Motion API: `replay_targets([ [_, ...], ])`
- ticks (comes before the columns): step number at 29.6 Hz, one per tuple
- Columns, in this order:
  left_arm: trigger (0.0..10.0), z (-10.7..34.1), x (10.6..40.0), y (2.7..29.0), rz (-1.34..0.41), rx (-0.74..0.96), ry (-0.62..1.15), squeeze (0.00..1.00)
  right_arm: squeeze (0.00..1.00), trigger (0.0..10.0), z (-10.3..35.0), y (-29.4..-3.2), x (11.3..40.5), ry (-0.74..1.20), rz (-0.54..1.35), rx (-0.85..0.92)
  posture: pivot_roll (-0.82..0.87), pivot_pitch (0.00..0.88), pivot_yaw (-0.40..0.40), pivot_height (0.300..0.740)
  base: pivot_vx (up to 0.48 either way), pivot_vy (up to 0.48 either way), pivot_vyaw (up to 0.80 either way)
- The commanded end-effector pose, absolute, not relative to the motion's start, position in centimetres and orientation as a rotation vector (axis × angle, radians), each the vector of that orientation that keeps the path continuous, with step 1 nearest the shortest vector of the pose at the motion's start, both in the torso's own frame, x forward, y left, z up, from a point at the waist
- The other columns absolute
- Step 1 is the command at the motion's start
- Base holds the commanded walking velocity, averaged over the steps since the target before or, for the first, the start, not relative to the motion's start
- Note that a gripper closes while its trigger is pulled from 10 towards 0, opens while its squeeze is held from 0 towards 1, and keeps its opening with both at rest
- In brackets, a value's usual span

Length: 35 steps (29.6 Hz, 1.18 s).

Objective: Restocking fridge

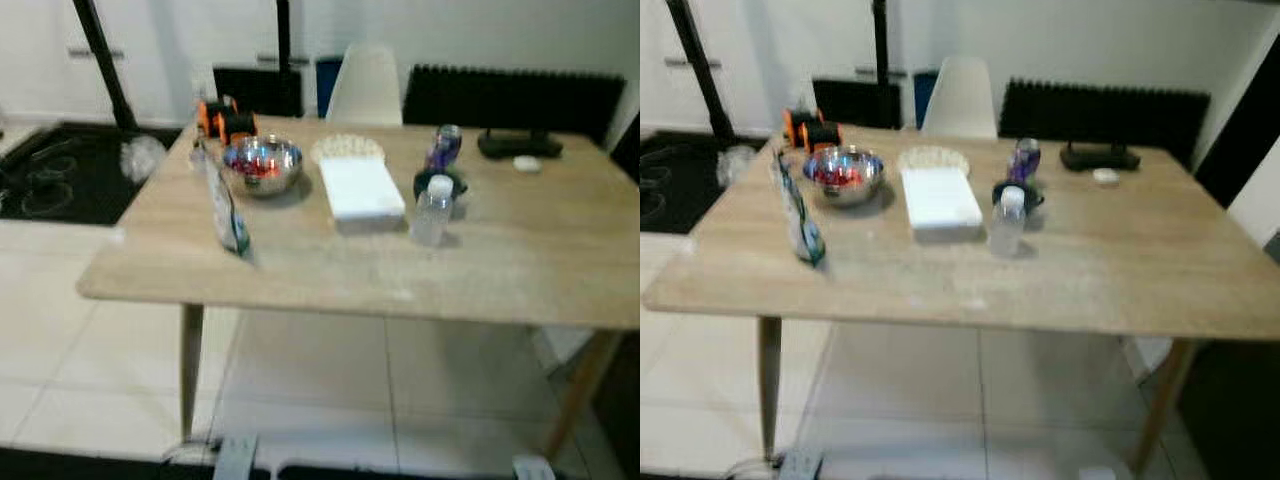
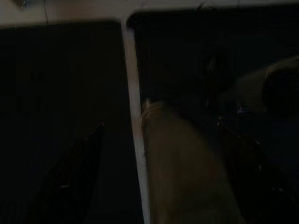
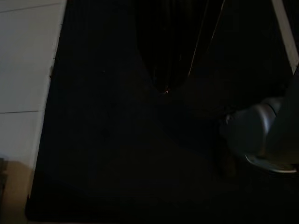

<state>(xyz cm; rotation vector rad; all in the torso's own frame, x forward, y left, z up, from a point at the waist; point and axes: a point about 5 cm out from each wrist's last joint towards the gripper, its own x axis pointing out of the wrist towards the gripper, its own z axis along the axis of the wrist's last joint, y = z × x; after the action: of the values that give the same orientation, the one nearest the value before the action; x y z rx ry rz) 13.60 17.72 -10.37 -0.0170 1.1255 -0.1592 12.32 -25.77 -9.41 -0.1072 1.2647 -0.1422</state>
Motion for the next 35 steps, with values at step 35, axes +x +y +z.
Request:
replay_targets([
  [35, 10.0, -10.6, 12.5, 18.9, -0.103, 0.013, 1.159, 0.0, 0.0, 10.0, -9.6, -27.0, 10.0, 1.296, -0.147, -0.114, -0.05, 0.0, -0.011, 0.74, 0.0, -0.257, 0.0],
])
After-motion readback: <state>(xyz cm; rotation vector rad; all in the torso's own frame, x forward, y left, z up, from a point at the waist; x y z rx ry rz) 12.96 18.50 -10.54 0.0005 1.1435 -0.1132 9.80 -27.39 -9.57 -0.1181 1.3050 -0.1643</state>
